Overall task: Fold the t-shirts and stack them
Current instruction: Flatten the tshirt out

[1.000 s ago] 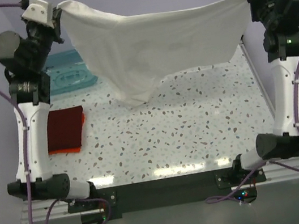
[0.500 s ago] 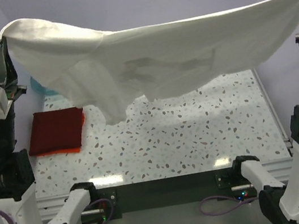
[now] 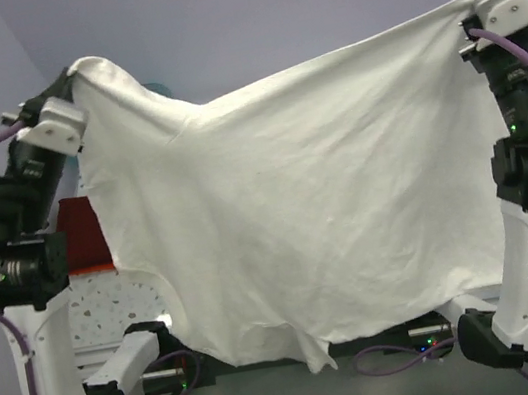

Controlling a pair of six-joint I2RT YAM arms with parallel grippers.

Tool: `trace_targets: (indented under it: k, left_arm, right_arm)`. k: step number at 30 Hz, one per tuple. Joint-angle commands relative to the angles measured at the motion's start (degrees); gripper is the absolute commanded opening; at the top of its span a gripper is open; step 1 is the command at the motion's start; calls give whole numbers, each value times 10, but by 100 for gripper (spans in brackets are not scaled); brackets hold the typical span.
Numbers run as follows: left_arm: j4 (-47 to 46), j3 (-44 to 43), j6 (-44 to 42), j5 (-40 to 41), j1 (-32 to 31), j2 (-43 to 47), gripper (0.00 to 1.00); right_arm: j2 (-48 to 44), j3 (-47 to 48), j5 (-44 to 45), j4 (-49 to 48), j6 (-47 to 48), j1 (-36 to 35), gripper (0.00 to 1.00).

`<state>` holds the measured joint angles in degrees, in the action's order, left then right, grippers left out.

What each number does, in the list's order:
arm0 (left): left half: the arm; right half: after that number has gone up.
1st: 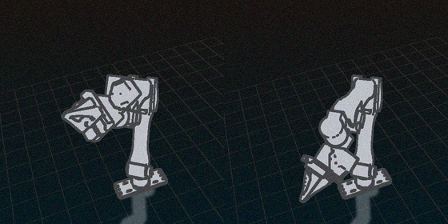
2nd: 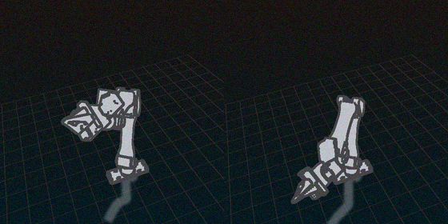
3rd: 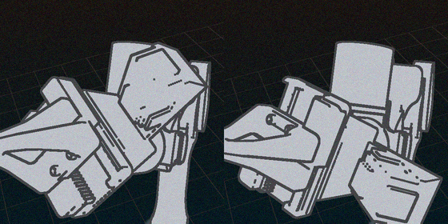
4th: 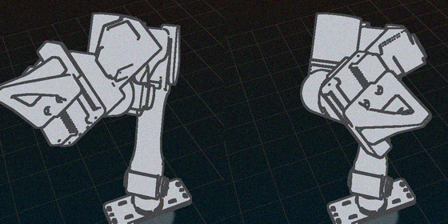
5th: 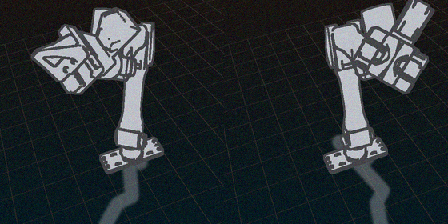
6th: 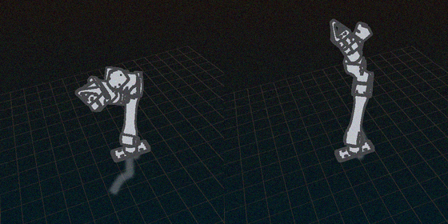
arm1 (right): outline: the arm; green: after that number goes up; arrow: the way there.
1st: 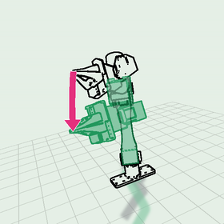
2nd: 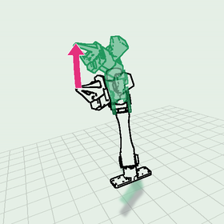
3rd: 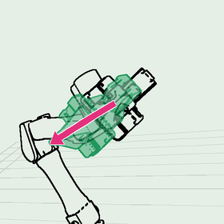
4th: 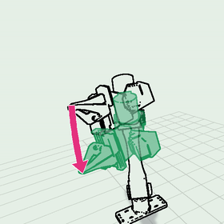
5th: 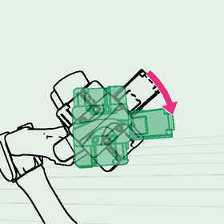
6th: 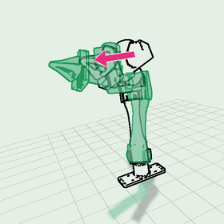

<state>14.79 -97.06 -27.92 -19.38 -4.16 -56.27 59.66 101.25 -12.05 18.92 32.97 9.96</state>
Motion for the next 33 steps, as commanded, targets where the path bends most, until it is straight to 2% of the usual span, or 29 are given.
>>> trace_targets:
  k: [1, 6, 9, 13, 15, 20, 23, 27, 33]
  left_arm:
    - [48, 74, -27, -43, 6, -49, 0]
    - [19, 130, -6, -68, -22, -145, 0]
    - [-16, 165, -12, -50, -58, -218, 0]
    - [-67, 163, -16, -23, -81, -340, 0]
    - [-76, 135, -26, -15, -85, -429, 0]
    - [-39, -72, -18, 13, -84, -647, 0]
    - [-27, -170, -9, 0, -85, -727, 0]
    - [-62, -196, -14, 2, -90, -770, 0]
    - [-113, -161, -22, 81, -90, -780, 0]
  right_arm:
    - [37, -50, -91, 73, 8, 1, 0]
    - [70, -175, -103, 66, 33, -5, 0]
    - [113, -245, -72, 5, 55, -6, 0]
    - [234, -285, -41, -50, 82, -6, 0]
    - [283, -273, -30, -63, 89, -6, 0]
    - [443, -198, 9, -62, 102, -6, 0]
    - [491, -155, 29, -56, 105, -6, 0]
    - [562, -108, 54, -35, 108, -14, 0]
    - [619, -41, 98, -23, 90, -36, 0]
